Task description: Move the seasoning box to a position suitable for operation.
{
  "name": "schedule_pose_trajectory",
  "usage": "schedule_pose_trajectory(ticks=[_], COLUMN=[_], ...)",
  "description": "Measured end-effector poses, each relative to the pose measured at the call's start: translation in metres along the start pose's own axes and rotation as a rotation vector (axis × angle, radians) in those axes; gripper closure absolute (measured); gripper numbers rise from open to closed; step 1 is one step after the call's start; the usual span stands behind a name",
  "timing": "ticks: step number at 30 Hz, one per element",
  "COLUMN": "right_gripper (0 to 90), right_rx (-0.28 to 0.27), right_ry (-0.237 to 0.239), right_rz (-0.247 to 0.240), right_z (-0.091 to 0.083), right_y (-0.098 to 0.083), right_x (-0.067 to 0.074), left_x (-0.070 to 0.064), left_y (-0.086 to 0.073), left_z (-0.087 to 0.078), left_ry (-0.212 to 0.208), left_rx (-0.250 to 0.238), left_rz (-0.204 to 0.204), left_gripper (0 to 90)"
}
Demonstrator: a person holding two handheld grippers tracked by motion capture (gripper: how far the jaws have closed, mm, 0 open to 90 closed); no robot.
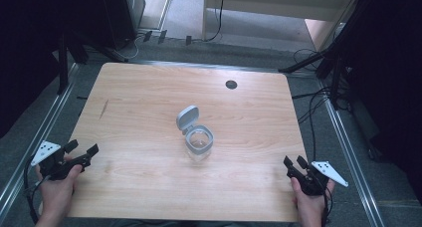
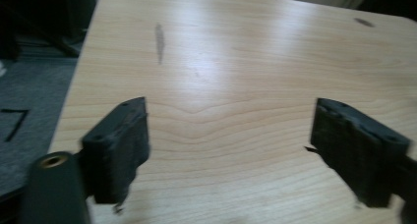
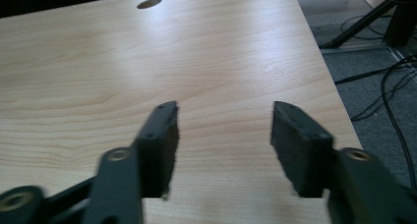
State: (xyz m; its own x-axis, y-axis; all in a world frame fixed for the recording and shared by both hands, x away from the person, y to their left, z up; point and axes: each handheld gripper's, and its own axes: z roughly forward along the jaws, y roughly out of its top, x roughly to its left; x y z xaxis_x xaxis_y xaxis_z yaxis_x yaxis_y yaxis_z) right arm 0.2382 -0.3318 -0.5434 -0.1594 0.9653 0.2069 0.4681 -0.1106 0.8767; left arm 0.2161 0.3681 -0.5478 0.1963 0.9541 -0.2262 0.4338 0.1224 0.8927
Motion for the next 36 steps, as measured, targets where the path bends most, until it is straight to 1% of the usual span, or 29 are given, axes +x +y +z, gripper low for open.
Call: schedule_pose_trajectory(ticks=[3, 5, 6, 7, 8, 9, 10, 11, 12, 13, 14, 15, 18, 20, 21, 23, 24, 25, 26, 27, 28, 29, 30, 31, 32, 33, 34, 35, 36], right_gripper=[35.8, 36.3, 40.1, 44.6, 47.0, 51.5, 55.9, 58.1, 62.4, 62.4, 68.5, 71.3, 77.2, 80.2, 82.3, 88.0, 90.0, 90.0, 90.0, 90.0, 90.0, 90.0, 90.0, 90.0, 90.0, 90.0, 90.0, 90.0, 90.0], right_rx=[0.008, 0.007, 0.006, 0.001, -0.003, -0.010, -0.013, -0.014, -0.014, -0.014, -0.026, -0.028, -0.026, -0.012, -0.004, -0.001, 0.004, 0.010, 0.014, 0.025, 0.029, 0.032, 0.029, 0.031, 0.035, 0.035, 0.043, 0.047, 0.052], right_ry=[-0.008, -0.009, -0.007, -0.009, -0.013, -0.009, 0.013, 0.037, 0.070, 0.070, 0.133, 0.146, 0.164, 0.194, 0.214, 0.245, 0.272, 0.324, 0.345, 0.359, 0.379, 0.388, 0.393, 0.408, 0.414, 0.414, 0.436, 0.454, 0.462], right_rz=[0.013, 0.011, 0.008, 0.000, -0.014, -0.032, -0.041, -0.038, -0.032, -0.032, -0.041, -0.052, -0.067, -0.083, -0.089, -0.073, -0.070, -0.081, -0.091, -0.108, -0.118, -0.123, -0.129, -0.133, -0.138, -0.138, -0.149, -0.152, -0.157], right_z=[0.000, 0.000, 0.000, -0.001, -0.001, -0.001, 0.000, 0.001, 0.002, 0.002, 0.005, 0.006, 0.012, 0.018, 0.021, 0.029, 0.033, 0.038, 0.041, 0.045, 0.049, 0.053, 0.055, 0.060, 0.062, 0.062, 0.069, 0.072, 0.074], right_y=[0.000, 0.000, 0.000, 0.000, 0.000, 0.001, 0.002, 0.003, 0.006, 0.006, 0.012, 0.015, 0.023, 0.029, 0.031, 0.035, 0.036, 0.038, 0.039, 0.040, 0.042, 0.044, 0.045, 0.046, 0.047, 0.047, 0.048, 0.048, 0.048], right_x=[-0.001, 0.000, 0.000, 0.001, 0.002, 0.005, 0.008, 0.011, 0.015, 0.015, 0.027, 0.034, 0.054, 0.068, 0.075, 0.087, 0.093, 0.101, 0.106, 0.113, 0.120, 0.128, 0.133, 0.139, 0.143, 0.143, 0.153, 0.157, 0.161], left_x=[0.001, 0.001, -0.001, -0.003, -0.005, -0.008, -0.010, -0.012, -0.016, -0.016, -0.029, -0.035, -0.055, -0.069, -0.076, -0.092, -0.101, -0.106, -0.114, -0.121, -0.130, -0.136, -0.136, -0.152, -0.159, -0.159, -0.178, -0.185, -0.190], left_y=[0.000, 0.000, 0.000, 0.000, 0.001, 0.001, 0.001, 0.002, 0.003, 0.003, 0.005, 0.007, 0.013, 0.017, 0.019, 0.022, 0.024, 0.025, 0.027, 0.028, 0.030, 0.031, 0.031, 0.032, 0.033, 0.033, 0.032, 0.031, 0.031], left_z=[0.000, 0.001, 0.001, 0.001, 0.001, 0.002, 0.002, 0.003, 0.005, 0.005, 0.009, 0.011, 0.019, 0.025, 0.028, 0.033, 0.037, 0.039, 0.043, 0.046, 0.051, 0.054, 0.054, 0.061, 0.065, 0.065, 0.071, 0.074, 0.076], left_ry=[0.019, 0.027, 0.041, 0.050, 0.049, 0.041, 0.027, -0.018, -0.053, -0.053, -0.066, -0.071, -0.132, -0.171, -0.188, -0.204, -0.202, -0.201, -0.208, -0.215, -0.222, -0.224, -0.224, -0.246, -0.263, -0.263, -0.280, -0.291, -0.305], left_rx=[0.003, 0.010, 0.012, 0.015, 0.010, 0.007, 0.009, 0.003, -0.006, -0.006, -0.007, -0.010, -0.006, 0.009, 0.019, 0.032, 0.035, 0.042, 0.046, 0.052, 0.058, 0.062, 0.062, 0.067, 0.076, 0.076, 0.091, 0.100, 0.106], left_rz=[-0.016, -0.014, -0.010, 0.003, 0.011, 0.024, 0.024, 0.003, -0.016, -0.016, 0.001, 0.004, -0.001, 0.003, 0.009, 0.026, 0.041, 0.052, 0.061, 0.071, 0.080, 0.086, 0.086, 0.088, 0.096, 0.096, 0.112, 0.116, 0.124], left_gripper=[13.6, 13.6, 13.9, 14.8, 17.9, 22.1, 28.1, 34.4, 39.1, 44.8, 51.7, 55.5, 69.9, 77.0, 78.8, 82.0, 82.6, 83.8, 84.6, 85.0, 85.7, 86.7, 87.7, 89.1, 90.0, 90.0, 90.0, 90.0, 90.0])
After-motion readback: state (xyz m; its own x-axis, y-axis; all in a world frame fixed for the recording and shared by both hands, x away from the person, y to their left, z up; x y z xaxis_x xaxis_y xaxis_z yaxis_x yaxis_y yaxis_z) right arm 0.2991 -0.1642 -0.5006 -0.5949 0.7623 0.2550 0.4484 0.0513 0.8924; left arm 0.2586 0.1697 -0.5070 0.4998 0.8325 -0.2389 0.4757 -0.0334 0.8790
